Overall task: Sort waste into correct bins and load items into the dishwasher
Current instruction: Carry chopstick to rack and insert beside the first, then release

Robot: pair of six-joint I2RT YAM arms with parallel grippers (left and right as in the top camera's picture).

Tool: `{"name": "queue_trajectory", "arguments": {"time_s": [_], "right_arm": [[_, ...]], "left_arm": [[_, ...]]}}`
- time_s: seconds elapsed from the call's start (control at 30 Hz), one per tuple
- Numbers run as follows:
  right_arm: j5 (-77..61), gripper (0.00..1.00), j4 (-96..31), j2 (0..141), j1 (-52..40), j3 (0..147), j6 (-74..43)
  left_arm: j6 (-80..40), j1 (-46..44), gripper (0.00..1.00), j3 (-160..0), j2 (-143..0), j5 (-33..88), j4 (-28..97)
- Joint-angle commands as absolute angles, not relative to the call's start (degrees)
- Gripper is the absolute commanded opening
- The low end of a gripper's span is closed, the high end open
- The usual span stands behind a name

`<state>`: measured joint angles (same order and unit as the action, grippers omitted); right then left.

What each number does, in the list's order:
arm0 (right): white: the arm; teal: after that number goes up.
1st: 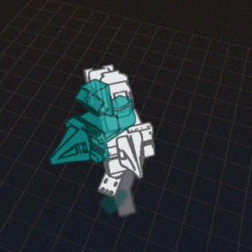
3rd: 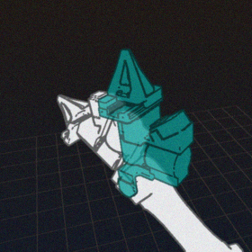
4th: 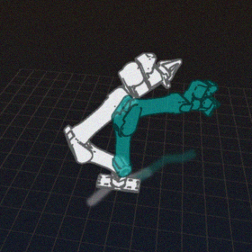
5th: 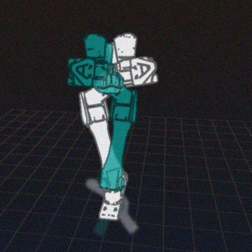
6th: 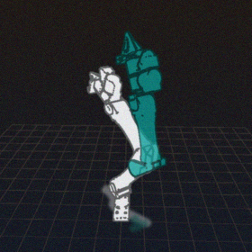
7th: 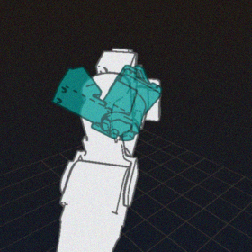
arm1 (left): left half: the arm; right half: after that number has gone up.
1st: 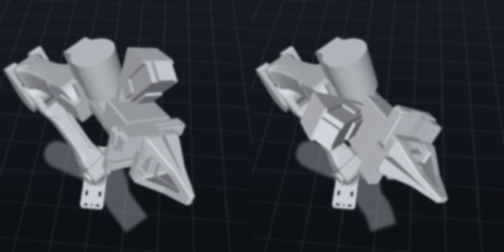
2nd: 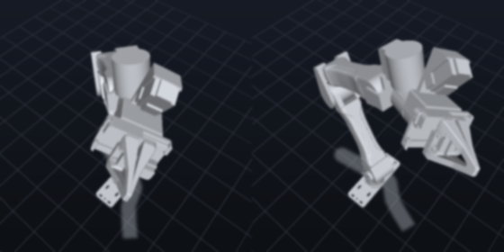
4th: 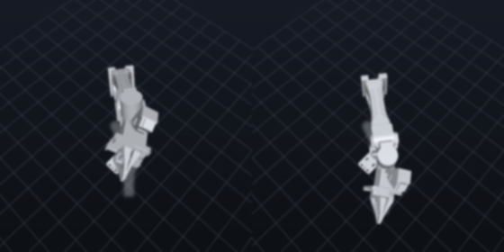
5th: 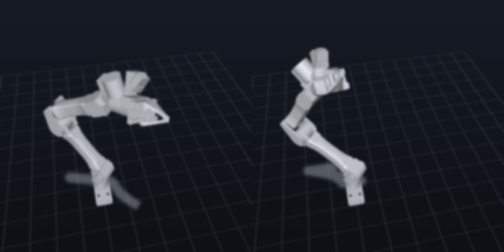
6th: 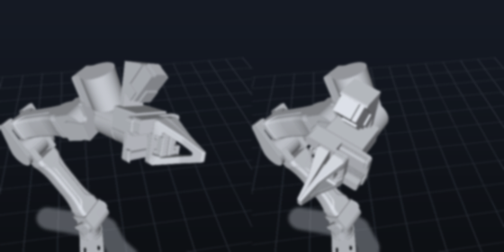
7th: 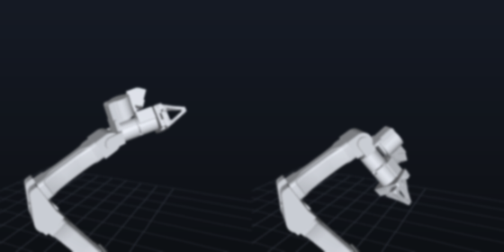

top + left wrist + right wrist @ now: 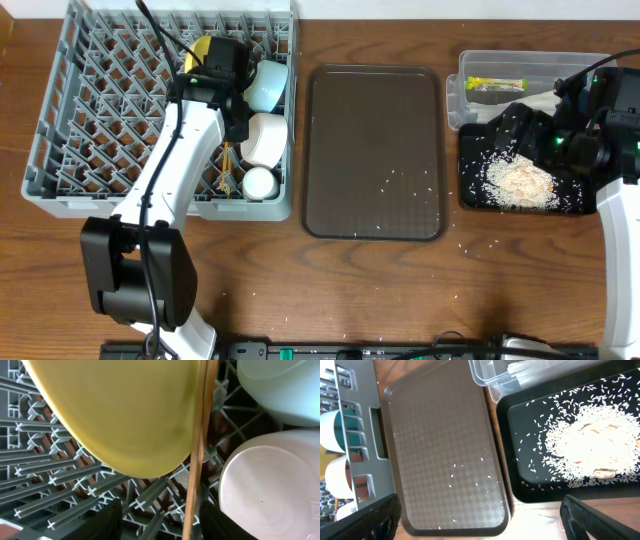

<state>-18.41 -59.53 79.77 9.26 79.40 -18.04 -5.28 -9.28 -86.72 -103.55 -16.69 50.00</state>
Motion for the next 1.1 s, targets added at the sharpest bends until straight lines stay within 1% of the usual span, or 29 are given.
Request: {"name": "queue_trajectory", "arguments": {"time_s": [0.0, 0.17, 0.3, 0.4, 0.5, 0.57, 0.67, 0.73, 0.8, 0.93, 1.07], "right_arm": [[-18.6, 0.99, -59.6, 79.8, 9.7, 80.2, -18.6], [-18.6, 0.99, -59.6, 79.8, 9.7, 80.2, -18.6], [-18.6, 0.99, -59.6, 79.8, 9.7, 80.2, -18.6], [-18.6, 0.99, -59.6, 79.8, 9.7, 80.2, -18.6], [-18.6, 0.99, -59.6, 79.8, 9.7, 80.2, -18.6], [-18.6, 0.99, -59.6, 79.8, 9.7, 80.2, -18.6], [-18.7, 0.99, -59.6, 79.8, 9.7, 80.2, -18.6], [-18.6, 0.99, -59.6, 79.8, 9.7, 80.2, -18.6], [-18.6, 0.99, -59.6, 79.8, 9.7, 80.2, -18.6], [-18.6, 0.99, -59.6, 79.8, 9.7, 80.2, -18.6], [-18.6, 0.99, -59.6, 79.8, 9.7, 80.2, -18.6]], "left_arm": [[-4.8, -8.8, 0.52, -86.5, -103.4, -17.0, 50.5], [-4.9, -8.8, 0.52, -86.7, -100.2, -13.9, 51.7], [-5.2, -8.8, 0.52, -86.7, -93.7, -10.9, 53.0], [-8.9, -8.8, 0.61, -86.7, -86.2, -7.9, 55.4], [-14.0, -8.8, 0.62, -86.7, -80.6, -6.8, 57.9], [-14.3, -8.8, 0.63, -86.7, -76.4, -3.7, 59.9], [-14.3, -8.8, 0.7, -86.7, -71.9, -0.6, 63.0], [-14.3, -8.8, 0.8, -86.7, -68.7, -0.4, 65.8], [-14.3, -8.8, 0.86, -86.7, -66.5, -0.4, 67.6], [-14.2, -8.8, 0.87, -86.7, -63.0, -1.1, 68.2], [-14.1, -8.8, 0.87, -86.7, -62.3, -7.8, 68.2]]}}
